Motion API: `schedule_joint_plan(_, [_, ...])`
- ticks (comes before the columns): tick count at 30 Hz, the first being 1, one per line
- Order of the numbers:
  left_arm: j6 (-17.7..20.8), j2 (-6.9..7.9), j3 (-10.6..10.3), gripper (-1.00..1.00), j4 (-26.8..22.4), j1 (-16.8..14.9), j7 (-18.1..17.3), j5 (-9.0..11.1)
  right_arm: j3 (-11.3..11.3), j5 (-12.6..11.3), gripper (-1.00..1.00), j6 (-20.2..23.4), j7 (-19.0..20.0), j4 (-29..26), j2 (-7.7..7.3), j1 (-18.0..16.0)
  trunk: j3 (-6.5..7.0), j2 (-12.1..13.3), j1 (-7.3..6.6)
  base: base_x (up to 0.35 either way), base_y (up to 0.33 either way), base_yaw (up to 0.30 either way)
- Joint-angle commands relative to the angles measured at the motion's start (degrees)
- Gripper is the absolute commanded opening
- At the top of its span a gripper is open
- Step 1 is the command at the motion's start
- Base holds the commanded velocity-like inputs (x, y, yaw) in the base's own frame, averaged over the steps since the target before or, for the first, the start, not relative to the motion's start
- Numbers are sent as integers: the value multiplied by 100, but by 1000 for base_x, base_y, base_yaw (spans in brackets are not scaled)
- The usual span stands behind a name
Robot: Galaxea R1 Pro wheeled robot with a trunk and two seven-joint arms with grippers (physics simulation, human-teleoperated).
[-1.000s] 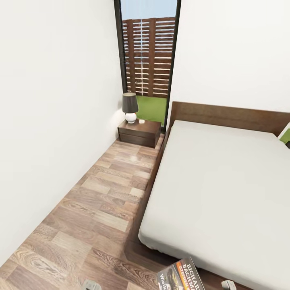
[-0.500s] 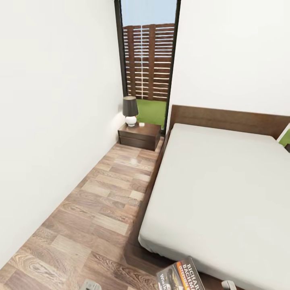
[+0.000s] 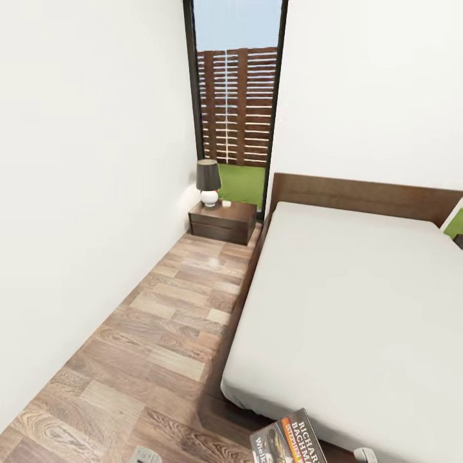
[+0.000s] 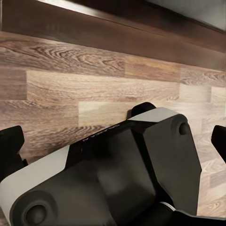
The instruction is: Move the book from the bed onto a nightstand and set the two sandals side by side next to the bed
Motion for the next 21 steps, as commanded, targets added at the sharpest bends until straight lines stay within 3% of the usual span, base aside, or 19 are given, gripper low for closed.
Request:
schedule_joint_plan(1, [-33, 1, 37, 100, 1, -4, -11, -60, 28, -59, -100, 59, 6, -3, -6, -4, 1, -7, 2, 0, 0, 0])
schedule_joint_plan(21, [-34, 1, 30, 100, 1, -4, -11, -61, 27, -66, -100, 59, 13, -3, -6, -4, 188, -7, 2, 0, 0, 0])
